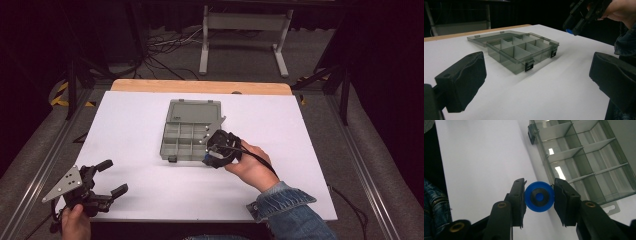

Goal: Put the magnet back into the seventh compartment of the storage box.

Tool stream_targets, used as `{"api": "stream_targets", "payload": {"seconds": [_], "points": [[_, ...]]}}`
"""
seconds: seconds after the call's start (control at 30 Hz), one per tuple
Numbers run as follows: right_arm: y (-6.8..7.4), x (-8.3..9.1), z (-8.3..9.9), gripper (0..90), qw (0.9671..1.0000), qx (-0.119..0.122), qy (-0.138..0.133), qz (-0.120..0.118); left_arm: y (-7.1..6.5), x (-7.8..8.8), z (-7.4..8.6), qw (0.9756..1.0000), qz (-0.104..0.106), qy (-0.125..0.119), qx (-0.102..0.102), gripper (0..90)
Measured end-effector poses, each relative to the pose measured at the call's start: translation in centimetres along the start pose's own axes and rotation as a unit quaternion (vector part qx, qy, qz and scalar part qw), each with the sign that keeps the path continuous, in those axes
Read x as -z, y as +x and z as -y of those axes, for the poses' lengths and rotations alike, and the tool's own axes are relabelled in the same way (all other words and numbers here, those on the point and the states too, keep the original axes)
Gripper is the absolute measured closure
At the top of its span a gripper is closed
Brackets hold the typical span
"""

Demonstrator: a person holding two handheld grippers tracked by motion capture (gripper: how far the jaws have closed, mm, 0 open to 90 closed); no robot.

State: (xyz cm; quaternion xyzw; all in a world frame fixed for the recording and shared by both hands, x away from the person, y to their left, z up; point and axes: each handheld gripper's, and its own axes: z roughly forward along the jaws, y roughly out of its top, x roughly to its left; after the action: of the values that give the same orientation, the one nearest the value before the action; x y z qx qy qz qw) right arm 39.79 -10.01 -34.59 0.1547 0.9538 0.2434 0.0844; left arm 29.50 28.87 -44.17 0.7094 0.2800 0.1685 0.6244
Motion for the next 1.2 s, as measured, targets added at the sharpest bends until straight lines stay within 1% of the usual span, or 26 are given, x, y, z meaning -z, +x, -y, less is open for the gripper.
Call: {"api": "stream_targets", "payload": {"seconds": [0.23, 0.5, 0.57, 0.63, 0.73, 0.83, 1.03, 1.2], "points": [[-1.0, -0.3, -0.7, 62.3, 0.9999, -0.009, -0.002, 0.010, 0.0, 0.0, 0.0, 1.0000, 0.000, 0.000, 0.000, 1.8], [-2.0, -1.0, -1.3, 62.3, 0.9997, -0.019, -0.002, 0.013, 0.0, 0.0, 0.0, 1.0000, 0.000, 0.000, 0.000, 1.8], [-2.4, -1.3, -1.4, 62.3, 0.9997, -0.021, -0.002, 0.012, 0.0, 0.1, 0.0, 1.0000, 0.001, 0.001, 0.001, 1.7], [-2.8, -1.6, -1.5, 62.4, 0.9995, -0.029, -0.002, 0.012, 0.0, 0.1, 0.0, 1.0000, 0.001, 0.002, 0.001, 1.8], [-3.4, -1.7, -1.7, 62.4, 0.9993, -0.036, -0.003, 0.011, 0.0, 0.1, 0.0, 1.0000, 0.001, 0.002, 0.001, 1.8], [-3.6, -1.9, -1.8, 62.3, 0.9993, -0.036, -0.002, 0.011, 0.1, 0.1, 0.0, 1.0000, 0.001, 0.002, 0.001, 1.8], [-4.0, -3.0, -2.1, 62.3, 0.9992, -0.038, 0.004, 0.010, 0.0, 0.0, 0.0, 1.0000, 0.000, -0.001, 0.002, 1.7], [-4.6, -3.9, -2.1, 62.3, 0.9989, -0.045, 0.009, 0.006, 0.1, 0.1, 0.0, 1.0000, 0.002, 0.001, 0.002, 1.8]]}}
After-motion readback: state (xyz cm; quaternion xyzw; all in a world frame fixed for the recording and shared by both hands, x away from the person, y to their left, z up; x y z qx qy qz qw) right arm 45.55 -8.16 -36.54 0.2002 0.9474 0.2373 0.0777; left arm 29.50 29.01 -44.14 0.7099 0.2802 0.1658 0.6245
